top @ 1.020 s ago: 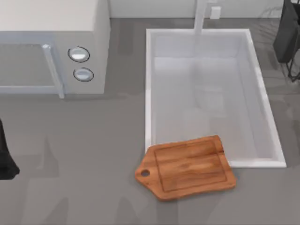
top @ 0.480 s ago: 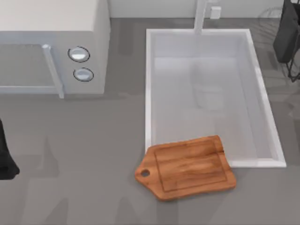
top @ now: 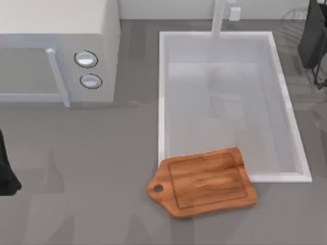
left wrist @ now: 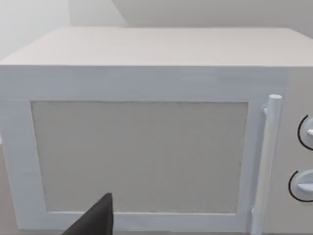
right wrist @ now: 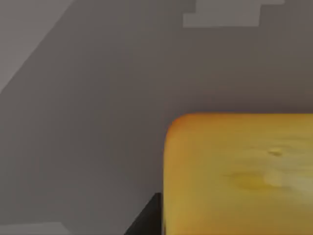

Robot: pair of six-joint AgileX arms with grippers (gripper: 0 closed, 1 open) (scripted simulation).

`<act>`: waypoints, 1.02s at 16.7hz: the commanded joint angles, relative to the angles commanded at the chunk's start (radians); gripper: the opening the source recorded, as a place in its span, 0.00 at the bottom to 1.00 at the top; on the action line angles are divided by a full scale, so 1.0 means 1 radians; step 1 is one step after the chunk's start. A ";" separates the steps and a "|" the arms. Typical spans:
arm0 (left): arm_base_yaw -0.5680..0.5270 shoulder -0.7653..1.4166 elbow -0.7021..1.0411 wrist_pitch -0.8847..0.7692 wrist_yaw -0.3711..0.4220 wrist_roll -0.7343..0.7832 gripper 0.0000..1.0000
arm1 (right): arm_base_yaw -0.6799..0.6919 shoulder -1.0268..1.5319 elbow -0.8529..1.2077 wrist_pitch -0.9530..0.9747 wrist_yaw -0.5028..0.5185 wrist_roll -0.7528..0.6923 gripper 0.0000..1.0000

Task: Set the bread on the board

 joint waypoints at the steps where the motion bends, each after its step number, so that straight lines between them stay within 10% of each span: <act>1: 0.000 0.000 0.000 0.000 0.000 0.000 1.00 | 0.000 0.000 0.000 0.000 0.000 0.000 0.02; 17: 0.000 0.000 0.000 0.000 0.000 0.000 1.00 | -0.001 -0.054 0.131 -0.190 0.000 -0.003 0.00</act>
